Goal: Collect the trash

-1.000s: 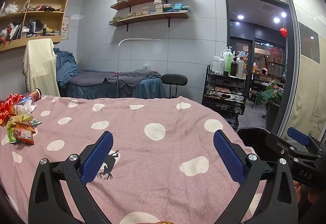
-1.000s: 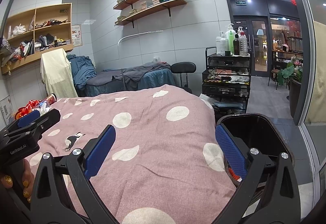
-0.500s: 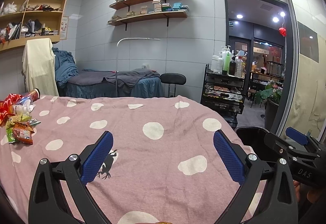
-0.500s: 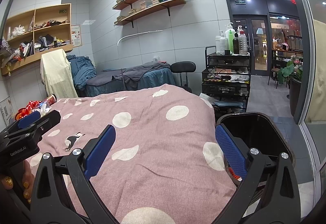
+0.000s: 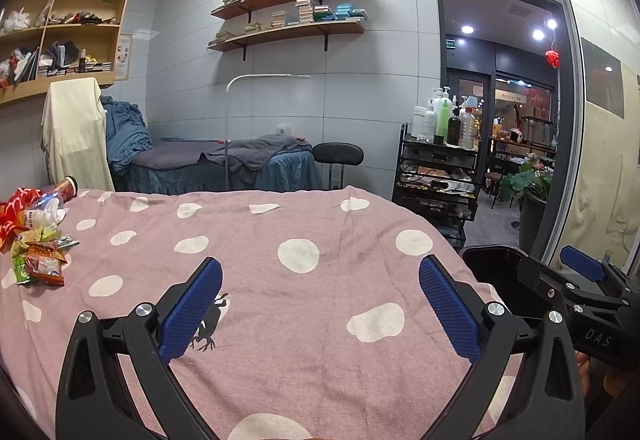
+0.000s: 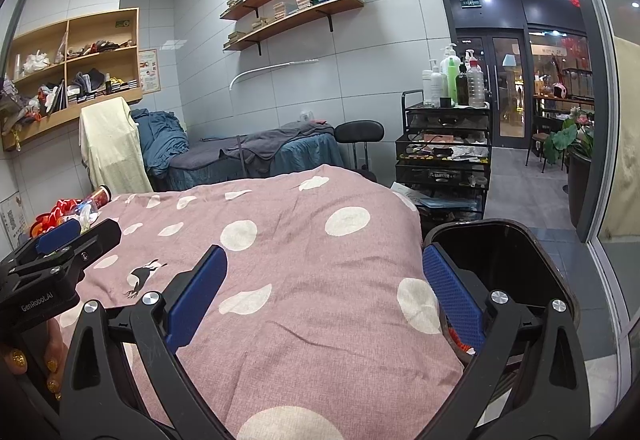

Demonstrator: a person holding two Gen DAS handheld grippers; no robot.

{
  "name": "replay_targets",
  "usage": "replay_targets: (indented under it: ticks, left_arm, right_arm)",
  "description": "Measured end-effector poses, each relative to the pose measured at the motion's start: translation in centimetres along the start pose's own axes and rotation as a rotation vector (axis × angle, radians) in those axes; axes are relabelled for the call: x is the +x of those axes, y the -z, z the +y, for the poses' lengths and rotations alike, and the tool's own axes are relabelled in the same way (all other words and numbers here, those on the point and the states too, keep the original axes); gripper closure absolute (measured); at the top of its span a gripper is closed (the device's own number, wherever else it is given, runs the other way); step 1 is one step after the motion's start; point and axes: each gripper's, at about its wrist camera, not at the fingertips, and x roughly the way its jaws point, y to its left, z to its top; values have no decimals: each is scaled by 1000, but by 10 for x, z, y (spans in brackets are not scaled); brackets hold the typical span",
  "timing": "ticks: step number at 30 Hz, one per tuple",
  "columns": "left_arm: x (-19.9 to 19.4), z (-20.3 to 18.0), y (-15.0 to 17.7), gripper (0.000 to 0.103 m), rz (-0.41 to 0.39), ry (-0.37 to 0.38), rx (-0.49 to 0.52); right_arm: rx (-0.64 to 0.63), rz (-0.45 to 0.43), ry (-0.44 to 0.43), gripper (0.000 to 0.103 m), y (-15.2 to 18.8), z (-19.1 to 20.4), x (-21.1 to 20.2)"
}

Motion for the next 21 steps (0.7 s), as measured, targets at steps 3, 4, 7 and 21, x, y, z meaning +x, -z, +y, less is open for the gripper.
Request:
replay_targets:
  ticks: [3, 4, 7, 21]
  left_arm:
    - [0, 0, 0, 5, 0, 0, -1]
    - [0, 0, 0, 5, 0, 0, -1]
    - [1, 0, 0, 5, 2, 1, 1]
    - [4, 3, 5, 5, 8, -1, -4]
  right_arm:
    - [2, 1, -1, 6, 0, 0, 0]
    - [1, 1, 0, 6, 0, 0, 0]
    - [3, 3, 1, 6, 0, -1, 0]
    - [12, 11, 3, 6, 2, -1, -1]
